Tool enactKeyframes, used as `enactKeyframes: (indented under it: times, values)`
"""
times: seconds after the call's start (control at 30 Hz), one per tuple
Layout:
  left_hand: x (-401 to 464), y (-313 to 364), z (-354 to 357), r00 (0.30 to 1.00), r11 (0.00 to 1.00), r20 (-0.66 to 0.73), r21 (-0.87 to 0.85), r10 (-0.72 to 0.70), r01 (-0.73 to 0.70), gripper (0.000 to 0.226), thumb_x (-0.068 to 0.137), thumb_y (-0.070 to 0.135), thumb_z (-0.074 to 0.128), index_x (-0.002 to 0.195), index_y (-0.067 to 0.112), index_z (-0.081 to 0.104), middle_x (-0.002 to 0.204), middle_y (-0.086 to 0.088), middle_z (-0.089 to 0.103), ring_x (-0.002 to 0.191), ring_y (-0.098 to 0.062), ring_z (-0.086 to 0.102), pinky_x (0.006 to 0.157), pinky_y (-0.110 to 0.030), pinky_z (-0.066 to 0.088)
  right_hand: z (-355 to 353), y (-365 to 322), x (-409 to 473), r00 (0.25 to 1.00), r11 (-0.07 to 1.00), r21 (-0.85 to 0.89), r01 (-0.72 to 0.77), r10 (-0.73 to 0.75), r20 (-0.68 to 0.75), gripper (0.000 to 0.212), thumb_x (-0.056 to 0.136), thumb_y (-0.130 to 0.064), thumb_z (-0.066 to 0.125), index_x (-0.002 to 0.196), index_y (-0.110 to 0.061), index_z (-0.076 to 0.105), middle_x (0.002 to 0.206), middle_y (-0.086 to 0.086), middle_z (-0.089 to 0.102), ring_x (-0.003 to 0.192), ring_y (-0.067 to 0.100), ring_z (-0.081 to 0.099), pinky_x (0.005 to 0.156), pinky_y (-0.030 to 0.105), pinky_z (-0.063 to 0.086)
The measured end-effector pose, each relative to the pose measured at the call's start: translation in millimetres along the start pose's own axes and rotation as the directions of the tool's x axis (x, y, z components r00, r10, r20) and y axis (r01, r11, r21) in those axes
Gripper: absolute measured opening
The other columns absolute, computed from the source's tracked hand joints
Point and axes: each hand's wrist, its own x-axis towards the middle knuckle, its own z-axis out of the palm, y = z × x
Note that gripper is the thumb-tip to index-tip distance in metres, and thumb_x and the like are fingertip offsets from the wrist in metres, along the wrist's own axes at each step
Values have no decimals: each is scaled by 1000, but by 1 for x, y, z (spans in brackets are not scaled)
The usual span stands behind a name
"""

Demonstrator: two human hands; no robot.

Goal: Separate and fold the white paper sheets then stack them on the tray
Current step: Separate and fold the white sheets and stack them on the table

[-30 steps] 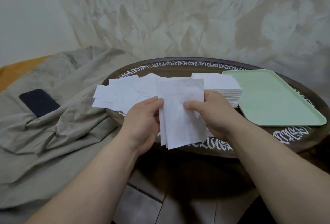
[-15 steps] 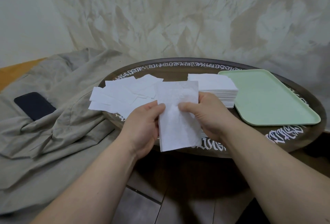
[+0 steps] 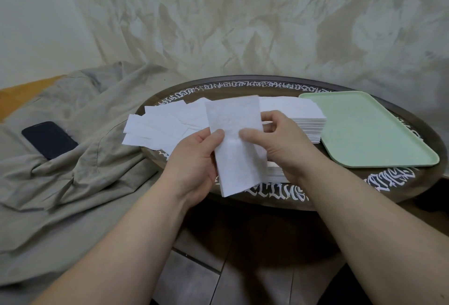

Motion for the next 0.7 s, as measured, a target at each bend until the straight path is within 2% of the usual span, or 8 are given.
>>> enactKeyframes:
  times: [0.07, 0.13, 0.2, 0.27, 0.37, 0.47, 0.6, 0.7]
  values:
    - [-1, 4, 1, 1000, 992, 14, -126, 14, -12, 27, 103, 13, 40, 112, 4, 64, 107, -13, 74, 94, -22, 72, 79, -35, 61, -3, 1, -3, 985, 996, 44, -84, 76, 154, 45, 77, -19, 78, 116, -20, 57, 109, 0, 70, 98, 21, 68, 90, 46, 54]
    - [-1, 8, 1, 999, 977, 3, -211, 33, -32, 27, 103, 12, 39, 113, 5, 63, 110, -14, 73, 100, -25, 71, 87, -39, 59, -8, 0, -9, 940, 988, -39, -150, 154, 305, 32, 80, -10, 73, 110, -15, 64, 106, 2, 73, 92, 18, 69, 80, 36, 56]
    - [1, 12, -1, 997, 974, -48, -218, 56, -65, 21, 101, 11, 45, 108, 8, 65, 104, -10, 75, 95, -22, 72, 85, -38, 59, -15, -1, -12, 924, 980, -115, -162, 192, 332, 24, 81, -4, 70, 103, -11, 67, 101, 5, 75, 84, 17, 69, 69, 30, 56]
    - [5, 13, -5, 990, 988, -121, -132, 71, -87, 13, 96, 9, 54, 97, 13, 66, 90, -3, 76, 78, -15, 71, 72, -29, 61, -26, -2, -11, 937, 977, -115, -178, 204, 284, 23, 81, -1, 69, 103, -8, 66, 97, 9, 74, 80, 20, 69, 66, 30, 57]
    - [14, 5, -10, 974, 986, -195, 147, 113, -84, 13, 91, 6, 64, 81, 15, 63, 75, 3, 70, 61, -9, 61, 50, -17, 49, -41, -7, -2, 980, 984, 23, -179, 176, 96, 15, 83, 1, 67, 95, -7, 65, 83, 10, 73, 68, 21, 68, 58, 29, 56]
    - [24, -10, -5, 973, 930, -185, 364, 136, -61, 11, 87, 5, 67, 78, 10, 65, 77, -5, 70, 62, -15, 62, 53, -24, 48, -53, -8, 8, 984, 983, 149, -109, 127, -123, 17, 83, 8, 63, 80, -9, 61, 76, 11, 69, 60, 23, 66, 55, 30, 56]
    - [34, -25, 3, 977, 856, -189, 517, 98, 14, 18, 87, 10, 69, 69, 10, 68, 73, -9, 70, 67, -24, 66, 55, -24, 49, -67, 2, 16, 964, 983, 147, -110, 142, -227, 27, 82, 17, 57, 97, -5, 64, 93, 19, 67, 68, 29, 69, 55, 35, 57]
    - [40, -33, 3, 971, 787, -220, 614, 94, 63, 12, 83, 14, 73, 72, 13, 70, 73, -4, 73, 78, -27, 71, 69, -35, 56, -78, 17, 19, 952, 985, 8, -170, 166, -258, 31, 80, 14, 60, 99, -10, 65, 101, 19, 67, 83, 34, 68, 77, 46, 59]
